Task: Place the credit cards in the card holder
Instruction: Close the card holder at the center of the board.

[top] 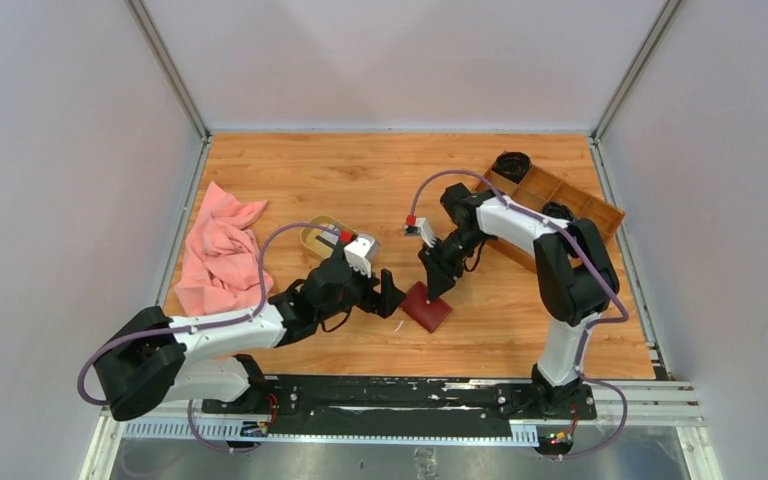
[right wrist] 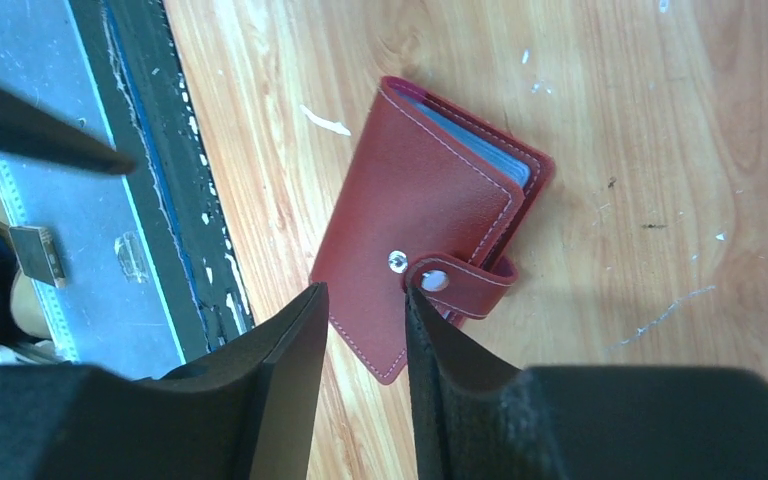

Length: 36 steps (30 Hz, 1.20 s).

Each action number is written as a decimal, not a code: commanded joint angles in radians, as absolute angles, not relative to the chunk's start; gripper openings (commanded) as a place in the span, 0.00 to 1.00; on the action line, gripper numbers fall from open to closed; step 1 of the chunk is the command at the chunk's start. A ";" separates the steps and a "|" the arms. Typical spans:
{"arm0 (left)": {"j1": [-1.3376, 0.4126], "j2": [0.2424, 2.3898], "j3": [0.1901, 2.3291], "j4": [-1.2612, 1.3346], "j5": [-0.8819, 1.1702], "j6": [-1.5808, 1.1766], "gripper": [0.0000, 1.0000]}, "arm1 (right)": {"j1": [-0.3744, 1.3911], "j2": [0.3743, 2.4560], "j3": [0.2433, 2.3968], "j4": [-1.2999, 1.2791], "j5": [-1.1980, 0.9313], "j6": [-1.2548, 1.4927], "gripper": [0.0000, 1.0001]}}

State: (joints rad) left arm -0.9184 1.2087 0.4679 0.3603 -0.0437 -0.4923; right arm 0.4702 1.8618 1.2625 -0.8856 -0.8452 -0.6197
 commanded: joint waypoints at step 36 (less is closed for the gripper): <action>-0.838 1.654 0.581 0.507 0.232 -0.452 0.47 | 0.338 1.548 1.117 -0.874 -0.936 -0.744 0.42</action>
